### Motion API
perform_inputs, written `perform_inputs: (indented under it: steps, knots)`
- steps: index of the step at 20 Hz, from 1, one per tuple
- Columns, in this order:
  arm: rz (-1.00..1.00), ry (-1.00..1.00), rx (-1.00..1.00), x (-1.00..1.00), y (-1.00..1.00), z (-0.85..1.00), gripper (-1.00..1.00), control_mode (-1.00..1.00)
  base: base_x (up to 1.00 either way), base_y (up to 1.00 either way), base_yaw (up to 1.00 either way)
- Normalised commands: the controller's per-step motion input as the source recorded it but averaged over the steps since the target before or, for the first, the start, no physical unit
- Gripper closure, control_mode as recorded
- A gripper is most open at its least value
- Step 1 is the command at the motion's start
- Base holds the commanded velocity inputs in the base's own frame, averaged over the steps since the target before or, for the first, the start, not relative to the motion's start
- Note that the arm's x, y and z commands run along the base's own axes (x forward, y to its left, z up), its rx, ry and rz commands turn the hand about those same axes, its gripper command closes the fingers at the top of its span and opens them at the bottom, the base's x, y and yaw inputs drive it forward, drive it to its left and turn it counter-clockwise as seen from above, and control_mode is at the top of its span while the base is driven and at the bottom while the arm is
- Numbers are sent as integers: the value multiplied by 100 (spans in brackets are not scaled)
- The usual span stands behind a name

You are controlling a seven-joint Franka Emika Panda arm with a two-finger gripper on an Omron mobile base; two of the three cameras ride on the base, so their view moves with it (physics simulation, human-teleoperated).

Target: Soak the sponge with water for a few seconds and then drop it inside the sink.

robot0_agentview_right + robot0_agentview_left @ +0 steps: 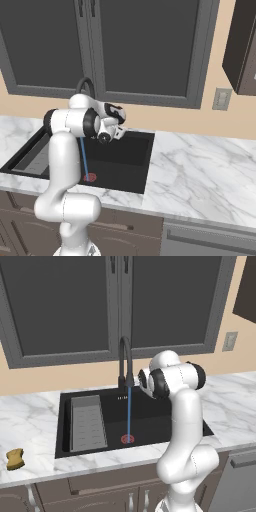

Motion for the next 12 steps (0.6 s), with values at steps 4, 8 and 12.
perform_inputs:
  steps: [4, 8, 12]
  knots:
    - [-3, 0, 1, -14, -46, 0, -100, -100, 0, 0, 0]
    - [-1, 0, 3, -29, -29, 27, -100, -100, 0, 0, 0]
    - [-1, 0, 6, -27, -29, 40, -100, -100, 0, 0, 0]
